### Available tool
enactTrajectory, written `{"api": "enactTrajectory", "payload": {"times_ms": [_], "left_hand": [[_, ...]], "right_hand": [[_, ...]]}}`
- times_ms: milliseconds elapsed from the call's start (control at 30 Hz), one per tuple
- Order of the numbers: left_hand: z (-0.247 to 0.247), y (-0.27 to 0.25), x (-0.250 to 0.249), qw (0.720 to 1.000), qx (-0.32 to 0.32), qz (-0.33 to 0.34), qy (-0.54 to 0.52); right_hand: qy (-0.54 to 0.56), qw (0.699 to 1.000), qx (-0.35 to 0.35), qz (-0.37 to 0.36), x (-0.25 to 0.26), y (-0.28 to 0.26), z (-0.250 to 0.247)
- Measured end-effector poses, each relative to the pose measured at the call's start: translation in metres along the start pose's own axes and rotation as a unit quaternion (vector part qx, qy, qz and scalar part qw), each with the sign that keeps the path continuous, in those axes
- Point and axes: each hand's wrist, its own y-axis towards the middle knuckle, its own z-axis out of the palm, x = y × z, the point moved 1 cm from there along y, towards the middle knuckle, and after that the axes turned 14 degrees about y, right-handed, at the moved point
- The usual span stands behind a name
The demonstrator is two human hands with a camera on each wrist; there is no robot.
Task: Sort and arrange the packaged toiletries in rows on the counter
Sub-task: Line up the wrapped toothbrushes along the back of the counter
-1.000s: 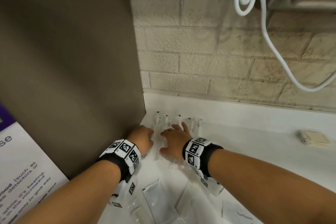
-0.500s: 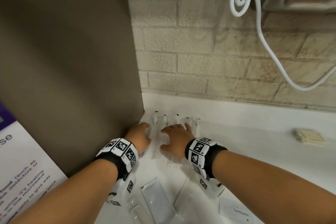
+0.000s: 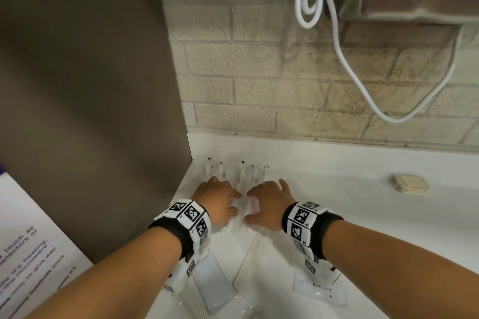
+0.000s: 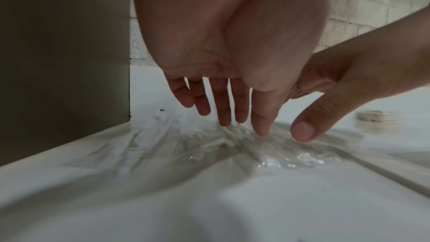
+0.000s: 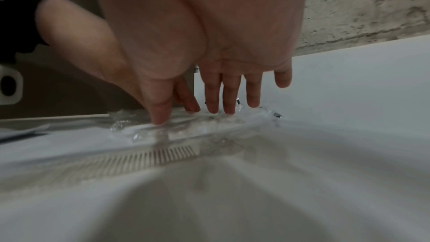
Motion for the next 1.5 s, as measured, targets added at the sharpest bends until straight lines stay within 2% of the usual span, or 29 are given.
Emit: {"api": "enactTrajectory", "payload": {"times_ms": [300,900,1000,1067,1167,1300,1500], "left_hand": [[-0.001,-0.002,0.009,1.0,0.003,-0.029,-0.005],[0.003,0.003,0.01,0.999,-0.01,-0.042,-0.011],[0.002,0.003,0.011,0.999,-0.011,-0.045,-0.019],[0.002,0.003,0.011,0.998,-0.018,-0.048,-0.028],[0.001,0.001,0.011,0.997,-0.038,-0.048,-0.051],[-0.001,-0.001,0.003,0.996,-0.057,-0.018,-0.062],[0.003,0.0,-0.006,0.999,-0.026,0.021,0.001]], "right_hand": [[-0.017,0.999,0.02,-0.018,0.005,0.009,0.008],[-0.006,1.0,0.019,-0.014,0.005,0.013,0.012],[0.009,1.0,0.01,-0.015,0.006,0.011,0.01],[0.03,0.999,-0.019,-0.012,0.005,0.008,0.003],[0.101,0.993,-0.061,0.025,0.001,0.004,-0.011],[0.144,0.986,-0.043,0.074,-0.002,0.004,-0.013],[0.172,0.978,-0.026,0.112,0.005,0.013,-0.012]]}}
